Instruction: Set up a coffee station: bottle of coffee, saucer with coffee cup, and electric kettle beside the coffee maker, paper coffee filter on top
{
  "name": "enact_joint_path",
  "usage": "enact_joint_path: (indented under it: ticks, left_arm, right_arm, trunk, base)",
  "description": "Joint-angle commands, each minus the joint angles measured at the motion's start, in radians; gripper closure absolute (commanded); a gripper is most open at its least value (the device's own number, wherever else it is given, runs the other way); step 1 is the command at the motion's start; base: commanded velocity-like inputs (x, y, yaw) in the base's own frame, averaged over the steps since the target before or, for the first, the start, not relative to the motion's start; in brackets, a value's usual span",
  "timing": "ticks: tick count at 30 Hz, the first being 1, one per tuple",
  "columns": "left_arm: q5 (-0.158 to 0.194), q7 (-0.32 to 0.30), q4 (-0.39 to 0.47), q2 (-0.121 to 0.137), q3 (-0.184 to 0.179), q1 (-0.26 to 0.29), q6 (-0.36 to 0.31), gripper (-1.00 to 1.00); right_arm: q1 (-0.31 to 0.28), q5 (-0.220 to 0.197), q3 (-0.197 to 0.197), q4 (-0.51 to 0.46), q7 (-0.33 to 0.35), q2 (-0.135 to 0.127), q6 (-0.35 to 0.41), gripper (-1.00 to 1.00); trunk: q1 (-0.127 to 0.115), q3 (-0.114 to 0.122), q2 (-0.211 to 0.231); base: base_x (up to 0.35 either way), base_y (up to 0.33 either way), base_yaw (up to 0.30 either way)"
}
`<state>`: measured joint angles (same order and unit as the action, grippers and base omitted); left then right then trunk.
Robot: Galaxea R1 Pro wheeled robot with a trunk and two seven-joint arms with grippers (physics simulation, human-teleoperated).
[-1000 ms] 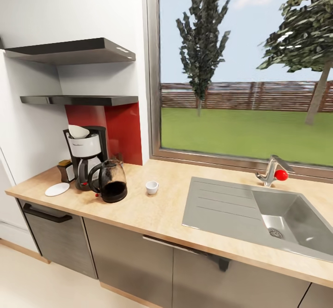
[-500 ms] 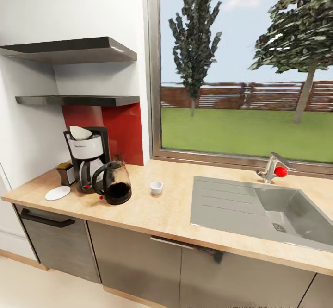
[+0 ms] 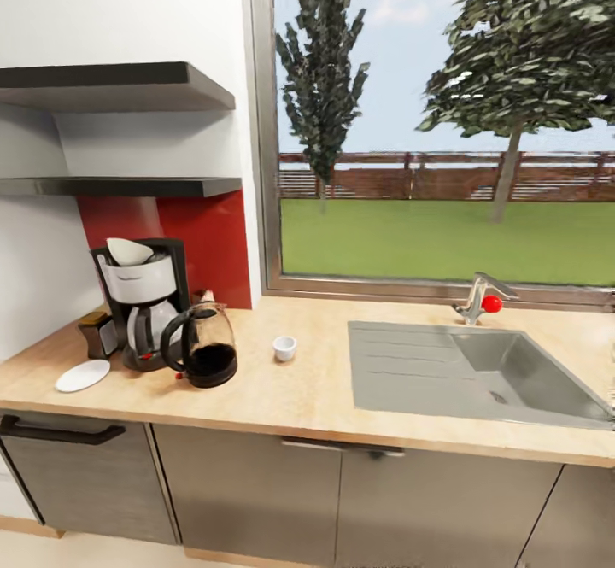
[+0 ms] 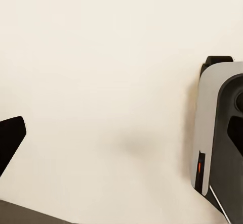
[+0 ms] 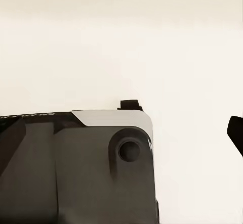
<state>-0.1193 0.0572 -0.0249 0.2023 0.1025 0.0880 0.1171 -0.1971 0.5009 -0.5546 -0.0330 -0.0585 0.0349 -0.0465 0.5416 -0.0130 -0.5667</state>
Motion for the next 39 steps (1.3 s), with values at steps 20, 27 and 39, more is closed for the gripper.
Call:
enact_joint_path:
  ticks: [20, 27, 39]
  left_arm:
    - [-0.013, 0.012, -0.006, -0.001, 0.005, 0.001, 0.006, -1.00]
    - [-0.012, 0.012, -0.010, -0.001, 0.006, 0.001, 0.006, -1.00]
    - [-0.012, 0.013, -0.008, 0.000, 0.006, 0.001, 0.006, -1.00]
  right_arm:
    - [-0.001, 0.010, -0.008, 0.001, -0.006, 0.000, -0.002, -1.00]
    - [-0.001, 0.010, -0.008, 0.001, -0.006, 0.000, -0.001, -1.00]
    - [-0.001, 0.010, -0.008, 0.001, -0.006, 0.000, -0.003, -1.00]
  trunk:
    - [0.000, -0.001, -0.001]
    - [0.000, -0.001, -0.001]
    - [0.000, -0.001, -0.001]
  base:
    - [0.000, 0.312, -0.170]
    - [-0.015, 0.308, 0.000]
    - [-0.057, 0.112, 0.000]
